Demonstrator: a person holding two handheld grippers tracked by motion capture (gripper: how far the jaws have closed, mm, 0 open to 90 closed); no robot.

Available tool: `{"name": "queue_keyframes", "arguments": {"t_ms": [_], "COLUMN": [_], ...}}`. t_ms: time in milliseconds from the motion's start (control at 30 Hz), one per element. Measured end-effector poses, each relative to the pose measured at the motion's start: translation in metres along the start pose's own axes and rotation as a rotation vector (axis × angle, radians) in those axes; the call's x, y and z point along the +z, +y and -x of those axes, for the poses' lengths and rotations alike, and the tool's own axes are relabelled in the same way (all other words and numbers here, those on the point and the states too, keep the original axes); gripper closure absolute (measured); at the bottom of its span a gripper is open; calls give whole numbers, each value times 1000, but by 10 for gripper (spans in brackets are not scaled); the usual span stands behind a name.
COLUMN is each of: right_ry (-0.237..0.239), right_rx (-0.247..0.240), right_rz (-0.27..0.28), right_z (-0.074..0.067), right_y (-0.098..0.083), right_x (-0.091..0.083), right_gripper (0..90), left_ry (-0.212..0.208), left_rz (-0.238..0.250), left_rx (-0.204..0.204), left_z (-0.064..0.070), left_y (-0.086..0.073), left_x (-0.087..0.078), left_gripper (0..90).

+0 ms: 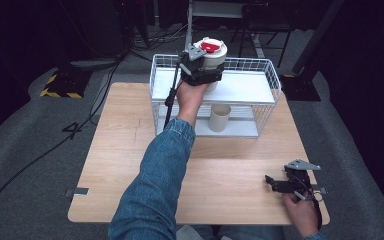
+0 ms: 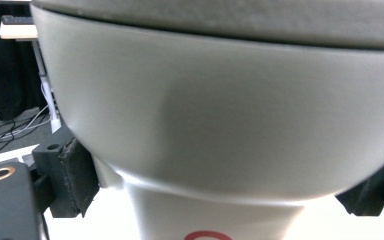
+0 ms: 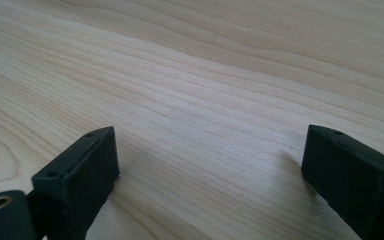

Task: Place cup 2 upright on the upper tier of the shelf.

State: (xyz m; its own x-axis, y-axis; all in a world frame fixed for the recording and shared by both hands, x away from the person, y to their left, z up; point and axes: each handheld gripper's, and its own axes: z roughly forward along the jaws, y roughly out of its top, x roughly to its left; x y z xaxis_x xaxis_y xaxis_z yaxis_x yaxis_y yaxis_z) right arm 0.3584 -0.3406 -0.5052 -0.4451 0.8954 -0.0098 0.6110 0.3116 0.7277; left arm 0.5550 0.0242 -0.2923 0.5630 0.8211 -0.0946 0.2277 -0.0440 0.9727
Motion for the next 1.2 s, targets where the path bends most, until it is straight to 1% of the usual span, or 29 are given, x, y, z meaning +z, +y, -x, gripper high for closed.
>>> {"name": "queue_keyframes", "arguments": {"t_ms": [100,133,200,233,267,300,433,500,567,633,667,733,800,833,933,1200], "right_ry": [0,0,0,0,0,0,0,0,0,1,1,1,2,2,2,4], "right_rx": [0,0,0,0,0,-1,-1,-1,-1,0,1,2,2,2,0,1], "right_rz": [0,0,0,0,0,0,1,0,0,0,-1,-1,-1,-1,-2,-2], "right_z": [0,0,0,0,0,0,0,0,0,0,0,0,0,0,0,0], "right_y": [0,0,0,0,0,0,0,0,0,0,0,0,0,0,0,0], "right_x": [0,0,0,0,0,0,0,0,0,0,0,0,0,0,0,0], "right_gripper": [82,82,82,82,82,82,82,82,82,82,82,82,82,82,82,83], "left_ry": [2,8,11,11,9,3,-8,-16,-31,-41,-47,-45,-50,-58,-65,-92], "left_rz": [-10,-16,-30,-30,-33,-26,-2,-3,2,-1,-6,-3,2,8,16,30], "left_rx": [-10,-20,-36,-36,-39,-43,-37,-31,-38,-32,-24,-8,-12,-8,-4,29], "left_z": [0,-1,-3,-3,-4,-4,-3,-3,-2,-1,0,2,3,3,5,11], "left_y": [0,0,0,0,0,-1,2,3,4,5,5,7,7,7,5,1], "left_x": [0,0,0,0,-1,-2,-8,-12,-16,-20,-24,-29,-35,-39,-50,-86], "left_gripper": [77,77,12,1,1,0,0,0,0,0,0,0,0,0,0,0]}}
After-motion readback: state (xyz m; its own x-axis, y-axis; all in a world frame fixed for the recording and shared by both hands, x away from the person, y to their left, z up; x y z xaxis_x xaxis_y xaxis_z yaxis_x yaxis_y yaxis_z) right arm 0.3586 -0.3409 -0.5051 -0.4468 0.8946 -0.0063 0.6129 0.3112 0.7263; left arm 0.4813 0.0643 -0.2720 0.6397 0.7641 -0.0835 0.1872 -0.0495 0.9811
